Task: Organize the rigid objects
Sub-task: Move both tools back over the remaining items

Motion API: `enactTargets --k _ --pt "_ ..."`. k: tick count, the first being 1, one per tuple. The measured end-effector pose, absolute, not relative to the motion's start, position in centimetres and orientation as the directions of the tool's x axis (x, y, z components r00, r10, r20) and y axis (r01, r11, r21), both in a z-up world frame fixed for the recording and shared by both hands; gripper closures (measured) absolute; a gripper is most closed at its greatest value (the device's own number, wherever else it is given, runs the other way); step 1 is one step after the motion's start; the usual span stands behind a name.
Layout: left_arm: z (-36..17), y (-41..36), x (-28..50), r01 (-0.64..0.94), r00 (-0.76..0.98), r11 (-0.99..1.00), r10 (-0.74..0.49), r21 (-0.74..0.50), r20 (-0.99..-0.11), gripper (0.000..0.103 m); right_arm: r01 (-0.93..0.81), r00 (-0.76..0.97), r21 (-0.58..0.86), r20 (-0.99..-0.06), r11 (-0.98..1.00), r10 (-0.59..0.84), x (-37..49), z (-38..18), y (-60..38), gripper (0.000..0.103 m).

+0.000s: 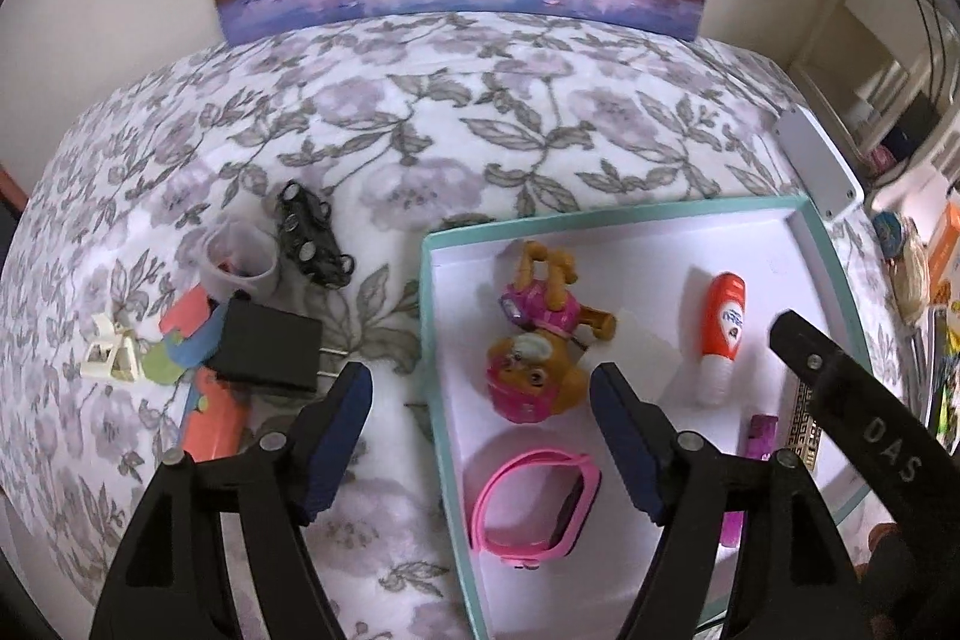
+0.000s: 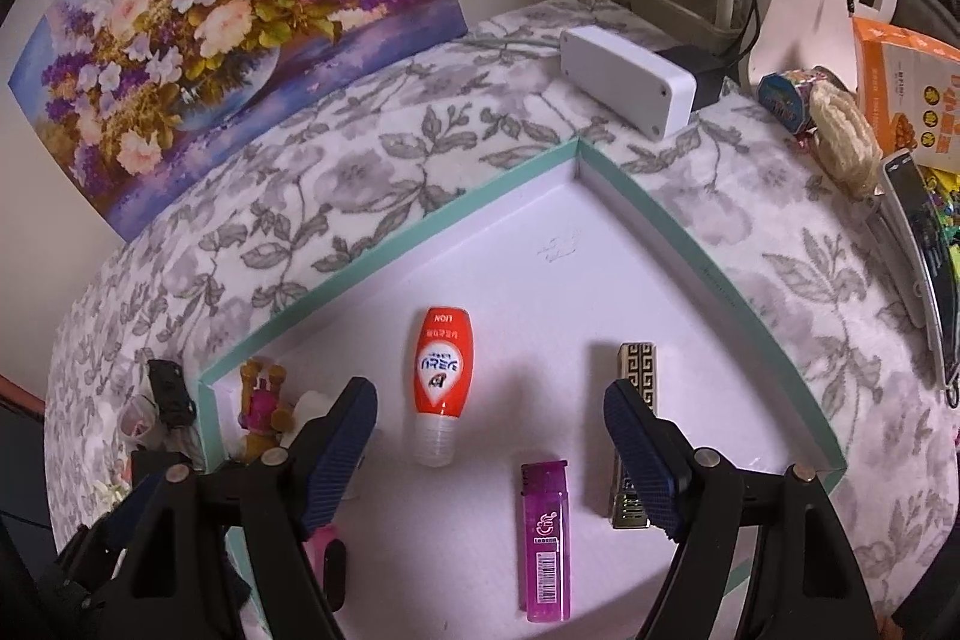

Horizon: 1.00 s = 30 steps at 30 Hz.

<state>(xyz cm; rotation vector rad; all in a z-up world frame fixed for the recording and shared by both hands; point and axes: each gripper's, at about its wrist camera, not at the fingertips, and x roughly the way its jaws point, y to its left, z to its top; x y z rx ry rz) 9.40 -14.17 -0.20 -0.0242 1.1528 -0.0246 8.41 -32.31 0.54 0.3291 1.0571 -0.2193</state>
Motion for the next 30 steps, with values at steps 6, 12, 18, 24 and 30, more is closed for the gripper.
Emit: enactTargets --k 6,12,18,24,30 --pt "0.0 -10.8 9.4 -0.127 0.403 0.991 0.016 -0.039 -0.915 0.027 0.341 0.472 0.163 -0.881 0.926 -0.019 8.3 0.4 -32.5 0.022" --pt "-0.4 -7.4 9.6 -0.249 0.377 0.968 0.072 -0.027 -0.923 0.027 0.298 0.448 0.145 -0.894 0.943 -0.003 8.6 -0.3 -31.2 0.022" --pt "-1.0 -5.4 9.6 -0.313 0.349 0.948 0.064 -0.052 -0.935 0.027 0.230 0.432 0.107 -0.902 0.967 -0.003 8.8 -0.8 -29.1 0.019" --pt "-0.9 -4.9 9.5 -0.336 0.352 0.941 0.089 -0.037 -0.932 0.008 0.191 0.433 0.105 -0.901 0.976 0.012 8.9 -0.9 -27.9 0.014" --pt "-0.8 -4.2 9.4 -0.363 0.364 0.931 0.103 -0.039 -0.926 0.005 0.204 0.430 0.114 -0.903 0.972 0.016 8.9 -1.1 -28.0 0.000"
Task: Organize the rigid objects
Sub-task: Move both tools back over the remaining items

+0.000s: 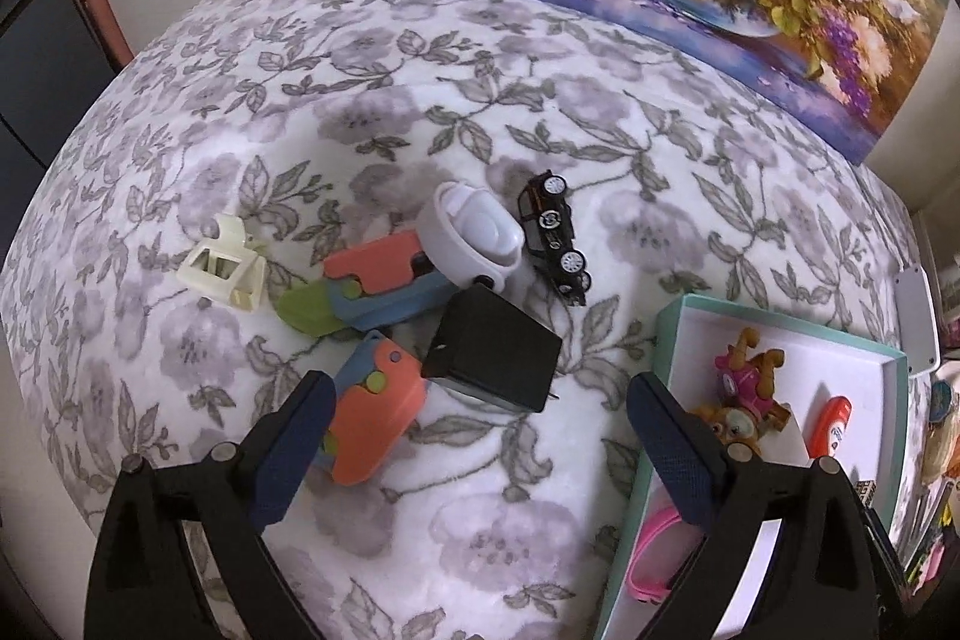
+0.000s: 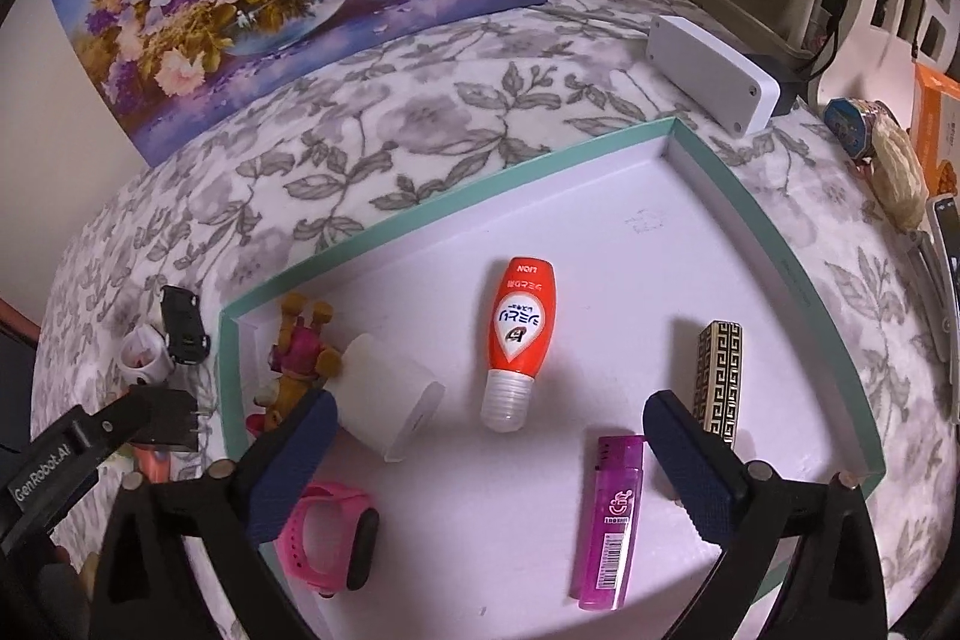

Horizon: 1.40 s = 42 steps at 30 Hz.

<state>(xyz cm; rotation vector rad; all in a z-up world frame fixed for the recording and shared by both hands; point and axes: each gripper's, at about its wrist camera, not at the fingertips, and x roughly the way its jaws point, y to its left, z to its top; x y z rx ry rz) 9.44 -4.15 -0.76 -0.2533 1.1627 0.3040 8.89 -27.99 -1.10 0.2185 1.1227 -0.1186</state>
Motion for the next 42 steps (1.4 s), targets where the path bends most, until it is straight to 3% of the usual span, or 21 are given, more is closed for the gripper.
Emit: enactTargets --k 26,30,42 --pt "4.7 -1.4 9.1 -0.317 0.501 0.947 0.117 -0.056 -0.858 0.005 0.200 0.511 0.166 -0.859 0.966 0.042 8.3 2.3 -26.2 0.000" --pt "5.6 -0.1 9.0 -0.321 0.522 0.943 0.099 -0.088 -0.847 0.005 0.153 0.561 0.162 -0.826 0.975 0.048 8.4 3.4 -24.8 0.000" --pt "6.1 6.0 8.3 -0.421 0.520 0.902 0.152 -0.098 -0.841 0.005 0.025 0.504 0.159 -0.855 0.987 0.125 9.9 3.1 -18.2 0.000"
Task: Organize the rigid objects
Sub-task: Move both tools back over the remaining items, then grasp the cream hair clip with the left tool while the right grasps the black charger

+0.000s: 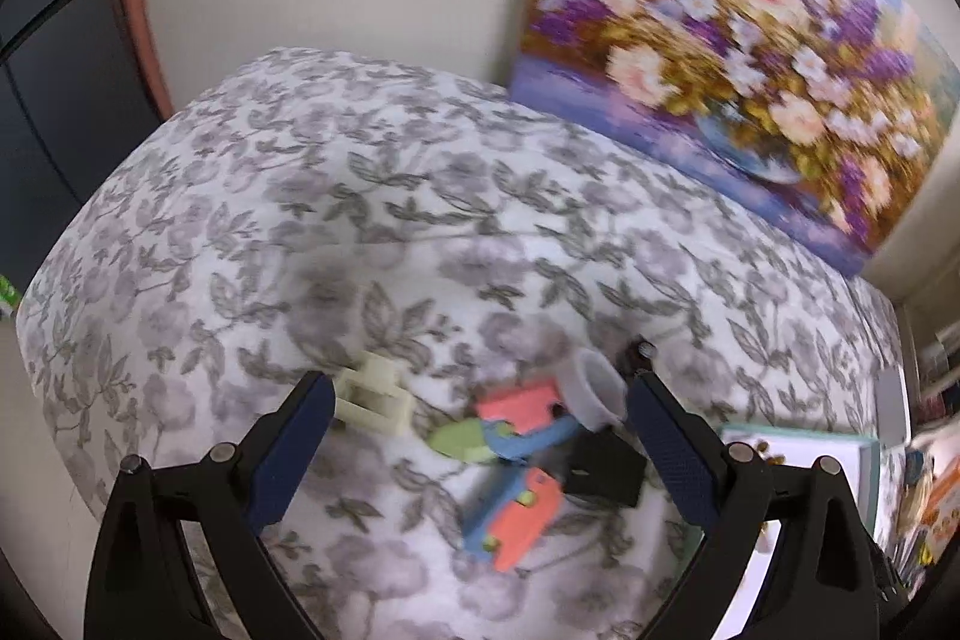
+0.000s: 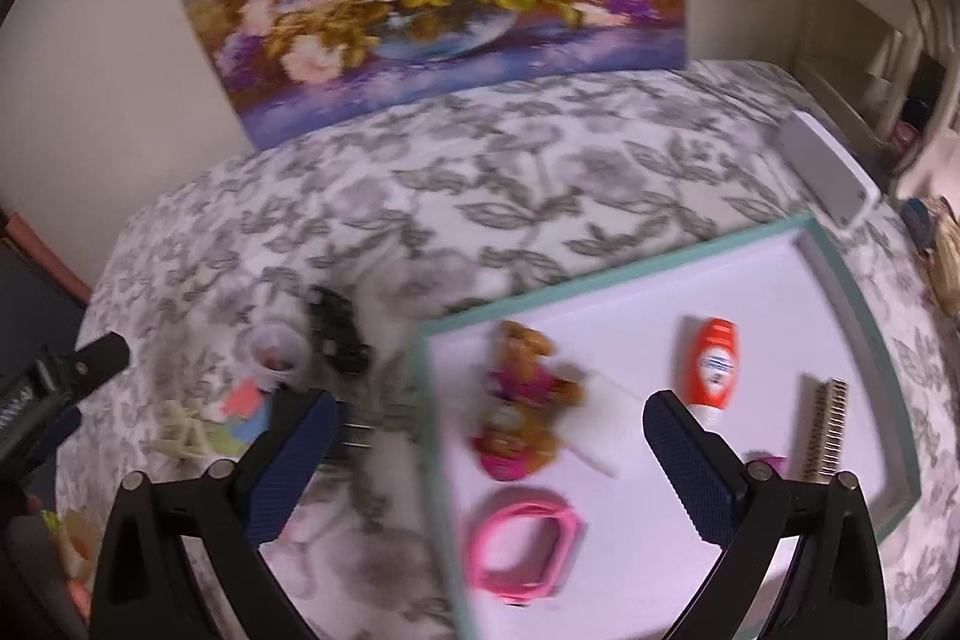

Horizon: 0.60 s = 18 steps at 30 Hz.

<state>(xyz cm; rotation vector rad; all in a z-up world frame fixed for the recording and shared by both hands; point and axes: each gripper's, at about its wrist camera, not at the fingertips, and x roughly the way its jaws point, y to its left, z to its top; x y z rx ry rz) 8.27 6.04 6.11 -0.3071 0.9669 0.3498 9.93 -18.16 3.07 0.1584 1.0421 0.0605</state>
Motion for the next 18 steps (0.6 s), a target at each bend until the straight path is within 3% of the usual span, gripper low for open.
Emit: enactTargets --k 18 --pt "0.2 15.0 7.9 -0.536 0.375 0.837 0.116 -0.113 -0.920 0.005 -0.073 0.381 0.226 -0.893 0.971 0.237 10.8 -1.0 -9.0 0.000"
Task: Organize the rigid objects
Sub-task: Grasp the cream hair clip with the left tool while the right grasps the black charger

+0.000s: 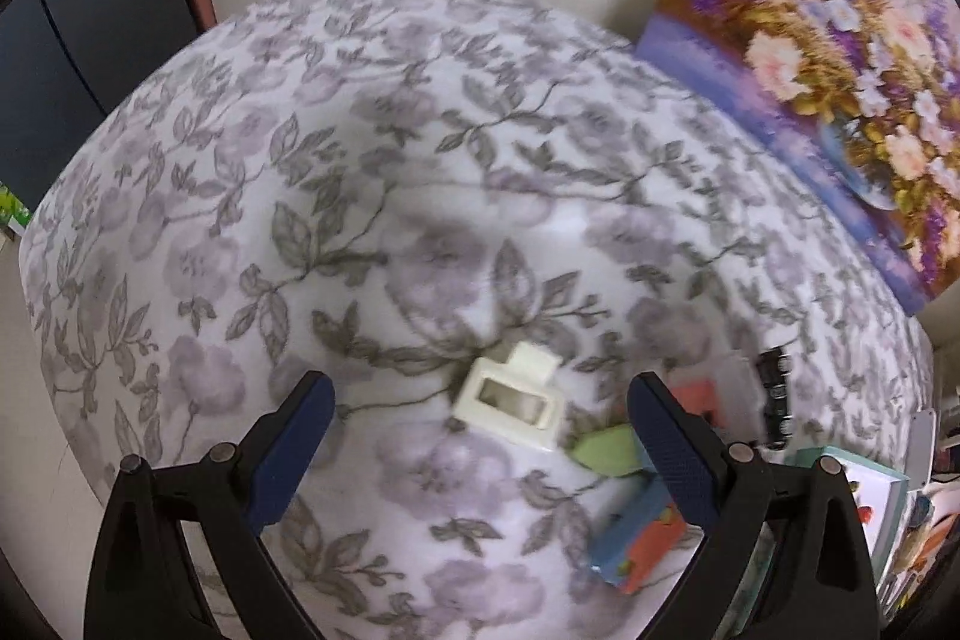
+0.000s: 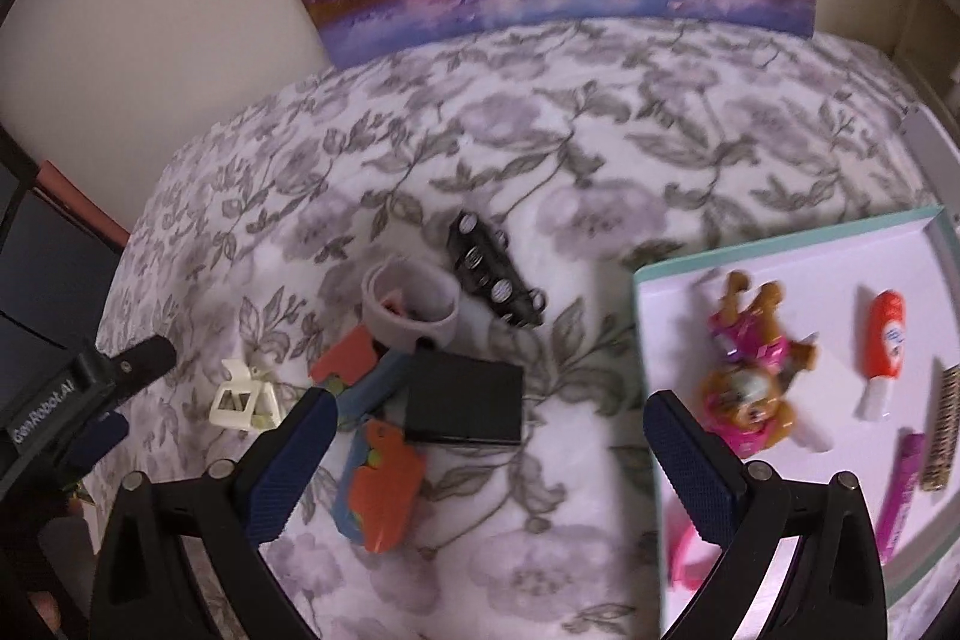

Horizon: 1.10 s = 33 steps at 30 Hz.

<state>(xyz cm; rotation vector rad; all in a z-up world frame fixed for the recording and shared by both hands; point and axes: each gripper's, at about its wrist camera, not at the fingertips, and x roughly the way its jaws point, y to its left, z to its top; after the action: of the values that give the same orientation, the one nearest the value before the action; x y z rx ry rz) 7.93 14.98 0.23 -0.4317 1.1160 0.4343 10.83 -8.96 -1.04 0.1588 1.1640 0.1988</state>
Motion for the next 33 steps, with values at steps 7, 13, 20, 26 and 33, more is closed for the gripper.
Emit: enactTargets --k 7,13,20,26,33 --pt "-2.1 16.3 8.1 -0.534 0.324 0.834 0.052 -0.138 -0.945 0.005 -0.068 0.335 0.245 -0.908 0.967 0.254 11.3 -3.1 -7.5 0.000" --pt "-2.8 14.9 9.6 -0.477 0.314 0.868 0.026 -0.133 -0.949 0.005 -0.046 0.305 0.249 -0.919 0.967 0.251 11.5 -4.5 -7.5 0.000" --pt "-4.5 13.7 11.0 -0.452 0.271 0.890 0.065 -0.067 -0.960 0.005 -0.019 0.282 0.268 -0.923 0.963 0.262 12.0 -5.6 -8.0 0.007" --pt "-5.4 13.6 11.4 -0.445 0.257 0.894 0.068 -0.056 -0.964 0.014 -0.002 0.279 0.269 -0.925 0.963 0.259 12.2 -6.1 -8.2 0.017" --pt "-6.1 13.4 11.6 -0.443 0.257 0.894 0.047 -0.074 -0.965 0.045 -0.014 0.287 0.257 -0.925 0.966 0.250 12.2 -6.1 -8.0 0.017"
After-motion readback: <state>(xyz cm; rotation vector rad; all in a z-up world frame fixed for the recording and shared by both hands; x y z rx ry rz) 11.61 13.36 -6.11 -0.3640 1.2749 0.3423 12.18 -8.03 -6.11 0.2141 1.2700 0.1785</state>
